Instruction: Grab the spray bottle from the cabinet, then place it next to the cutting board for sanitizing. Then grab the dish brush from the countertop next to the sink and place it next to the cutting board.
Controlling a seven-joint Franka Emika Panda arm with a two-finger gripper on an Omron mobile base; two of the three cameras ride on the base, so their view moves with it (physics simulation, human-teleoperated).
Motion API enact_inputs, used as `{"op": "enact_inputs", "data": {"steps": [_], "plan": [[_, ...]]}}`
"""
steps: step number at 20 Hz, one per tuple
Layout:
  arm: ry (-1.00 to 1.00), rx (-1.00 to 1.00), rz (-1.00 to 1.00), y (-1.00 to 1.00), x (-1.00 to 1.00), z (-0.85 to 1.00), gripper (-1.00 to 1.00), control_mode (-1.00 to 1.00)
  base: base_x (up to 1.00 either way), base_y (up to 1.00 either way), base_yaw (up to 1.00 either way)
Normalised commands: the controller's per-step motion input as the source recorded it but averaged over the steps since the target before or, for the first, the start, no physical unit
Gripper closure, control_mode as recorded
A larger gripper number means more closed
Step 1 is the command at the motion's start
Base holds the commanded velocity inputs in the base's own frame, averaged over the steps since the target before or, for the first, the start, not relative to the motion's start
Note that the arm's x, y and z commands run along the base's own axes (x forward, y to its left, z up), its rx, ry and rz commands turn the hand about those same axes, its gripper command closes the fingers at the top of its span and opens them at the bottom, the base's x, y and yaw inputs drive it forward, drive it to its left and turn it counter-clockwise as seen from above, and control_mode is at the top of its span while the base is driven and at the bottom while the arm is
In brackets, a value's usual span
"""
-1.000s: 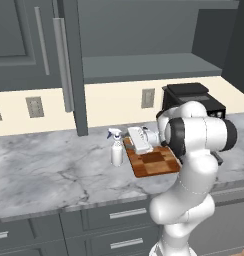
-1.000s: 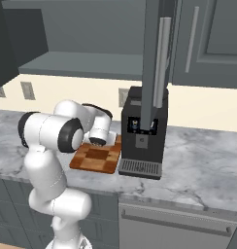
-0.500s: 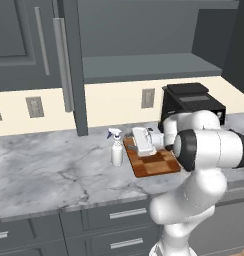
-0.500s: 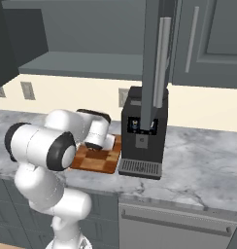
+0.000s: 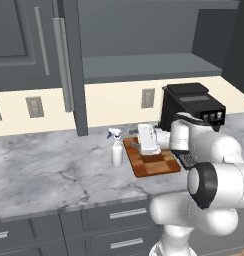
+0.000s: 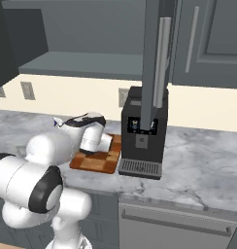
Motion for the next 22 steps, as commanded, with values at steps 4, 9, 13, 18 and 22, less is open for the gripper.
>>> {"op": "enact_inputs", "data": {"steps": [4, 9, 13, 18, 22], "plan": [[0.01, -0.06, -0.14, 0.0, -0.29, 0.67, -1.0, -1.0, 0.0, 0.0, 0.0], [0.07, -0.09, -0.15, 0.0, -0.34, 0.7, -1.0, -1.0, 0.0, 0.0, 0.0], [0.06, -0.13, -0.2, -0.01, -0.48, 0.69, -1.0, -1.0, 0.0, 0.0, 0.0], [0.11, -0.22, -0.14, -0.17, -0.45, 0.67, -1.0, -1.0, 0.0, 0.0, 0.0], [0.19, -0.35, -0.16, -0.17, -0.36, 0.53, -1.0, -1.0, 0.0, 0.0, 0.0]]}}
